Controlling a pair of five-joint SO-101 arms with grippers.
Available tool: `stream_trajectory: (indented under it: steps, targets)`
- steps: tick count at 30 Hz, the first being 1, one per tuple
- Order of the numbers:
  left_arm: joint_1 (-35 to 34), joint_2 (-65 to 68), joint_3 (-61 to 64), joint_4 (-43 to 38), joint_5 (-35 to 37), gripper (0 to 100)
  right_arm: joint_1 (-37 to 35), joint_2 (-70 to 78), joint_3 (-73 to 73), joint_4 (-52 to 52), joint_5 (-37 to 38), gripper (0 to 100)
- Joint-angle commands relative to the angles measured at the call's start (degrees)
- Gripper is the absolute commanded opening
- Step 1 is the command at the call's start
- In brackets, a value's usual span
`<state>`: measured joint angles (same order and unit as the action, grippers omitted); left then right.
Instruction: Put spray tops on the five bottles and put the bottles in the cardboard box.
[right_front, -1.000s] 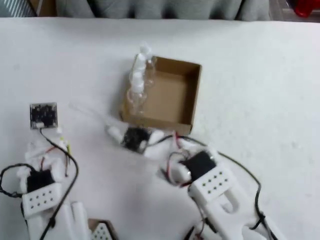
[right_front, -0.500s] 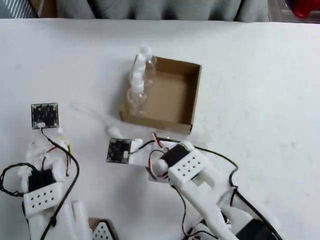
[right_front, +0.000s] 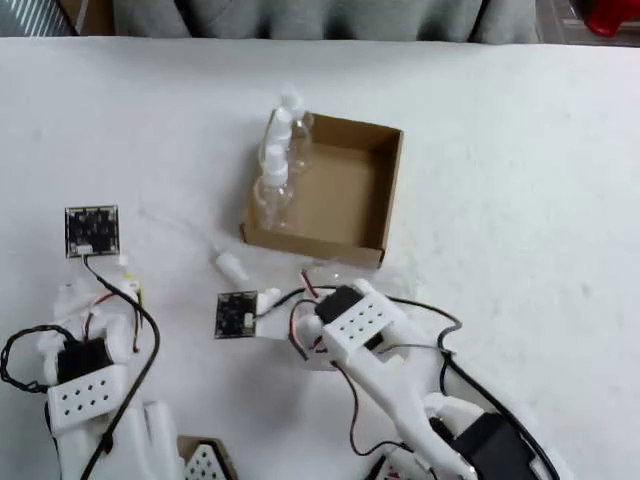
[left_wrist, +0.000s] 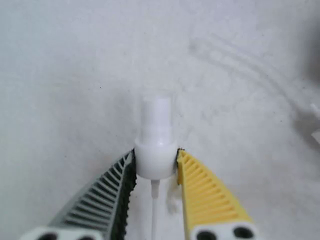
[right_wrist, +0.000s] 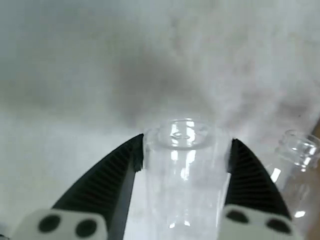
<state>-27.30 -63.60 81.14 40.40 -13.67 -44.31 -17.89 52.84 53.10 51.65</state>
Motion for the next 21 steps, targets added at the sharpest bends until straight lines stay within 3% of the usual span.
stream_trajectory:
  steps: [1,7,11,16,21]
  targets:
    - [0.8,-1.2,-0.4,-1.4,0.2,2,0.5,-0.5,-4.8,2.5,0.4,5.2]
    - [0.8,-1.2,-0.4,-1.4,0.1,2,0.5,-6.4,-13.2,19.7,1.3,1.5]
    - [0.8,-1.2,-0.4,-1.4,0.1,2,2.9,-13.0,-19.0,32.9,8.2,1.6]
    - [0.8,-1.5,0.2,-1.5,0.1,2,16.2,-19.5,-25.8,44.3,19.3,1.6]
    - [0.8,-1.5,0.4,-1.5,0.1,2,35.0,-21.2,-26.5,45.1,32.0,1.6]
